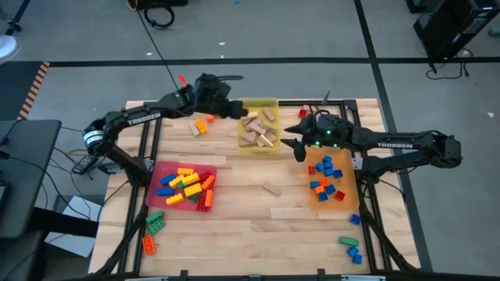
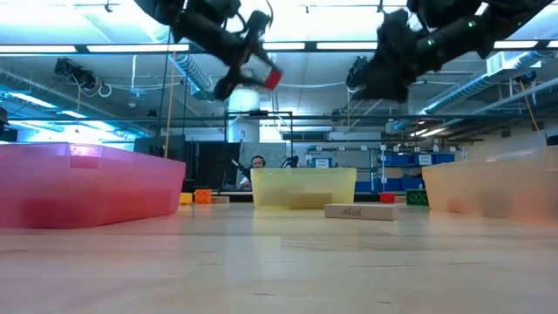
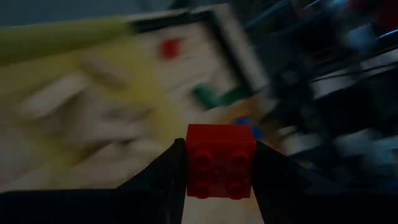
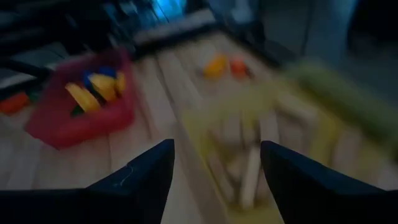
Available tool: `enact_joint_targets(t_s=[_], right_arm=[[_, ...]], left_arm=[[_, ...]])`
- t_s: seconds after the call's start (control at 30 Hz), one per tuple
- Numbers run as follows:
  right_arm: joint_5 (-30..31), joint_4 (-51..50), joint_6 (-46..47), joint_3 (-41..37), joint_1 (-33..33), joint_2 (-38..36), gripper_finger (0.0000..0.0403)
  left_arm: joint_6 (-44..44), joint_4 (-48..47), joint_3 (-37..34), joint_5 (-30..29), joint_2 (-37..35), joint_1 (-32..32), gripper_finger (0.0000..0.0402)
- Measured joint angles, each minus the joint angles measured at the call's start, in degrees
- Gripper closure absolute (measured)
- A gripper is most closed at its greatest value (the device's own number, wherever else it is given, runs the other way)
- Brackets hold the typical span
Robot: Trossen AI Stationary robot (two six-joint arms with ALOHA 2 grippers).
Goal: Sort blocks by size
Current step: Put the 1 stud red game piece into the orange bin
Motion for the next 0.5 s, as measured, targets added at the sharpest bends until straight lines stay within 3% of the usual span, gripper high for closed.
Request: enact_joint_targets(t_s=[0.3,0.5], right_arm=[[4.57,18.17,-20.13,0.01,2.78,-0.01,0.0128],[4.59,23.01,-24.29,0.04,4.37,0.02,0.01]], left_arm=[[-8.12,12.14,0.0,4.22,0.43,-2.94,0.0246],[-12.37,20.16,-0.04,6.34,3.18,-5.72,0.0246]])
